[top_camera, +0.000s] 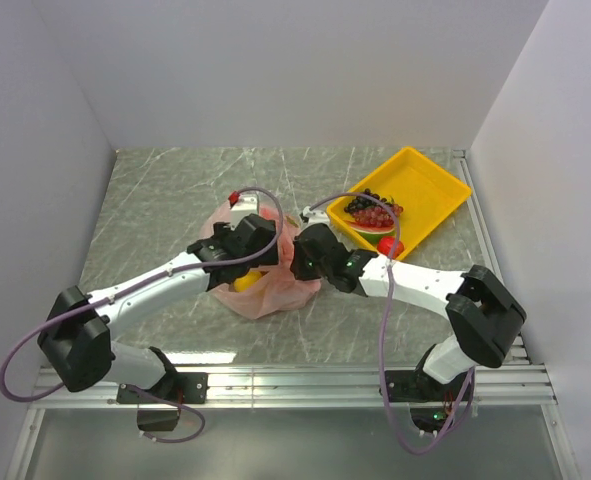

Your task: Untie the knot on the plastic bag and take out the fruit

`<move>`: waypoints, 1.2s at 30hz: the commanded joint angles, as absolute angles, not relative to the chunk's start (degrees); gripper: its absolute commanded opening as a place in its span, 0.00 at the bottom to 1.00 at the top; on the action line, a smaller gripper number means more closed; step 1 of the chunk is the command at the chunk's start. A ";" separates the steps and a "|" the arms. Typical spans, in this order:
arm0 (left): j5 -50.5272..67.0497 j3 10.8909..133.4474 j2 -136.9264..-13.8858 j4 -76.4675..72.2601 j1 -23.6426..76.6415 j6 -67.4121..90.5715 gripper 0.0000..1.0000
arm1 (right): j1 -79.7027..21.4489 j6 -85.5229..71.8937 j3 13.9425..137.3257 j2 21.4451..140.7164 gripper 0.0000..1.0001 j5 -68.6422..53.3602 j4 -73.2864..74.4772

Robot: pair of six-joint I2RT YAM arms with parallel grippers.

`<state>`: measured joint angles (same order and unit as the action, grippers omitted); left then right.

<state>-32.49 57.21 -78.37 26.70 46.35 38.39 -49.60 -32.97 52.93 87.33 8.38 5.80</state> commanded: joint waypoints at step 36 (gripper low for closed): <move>-3.70 48.43 -84.90 4.66 12.49 51.24 0.94 | -50.28 -39.73 36.48 82.79 0.00 9.49 3.60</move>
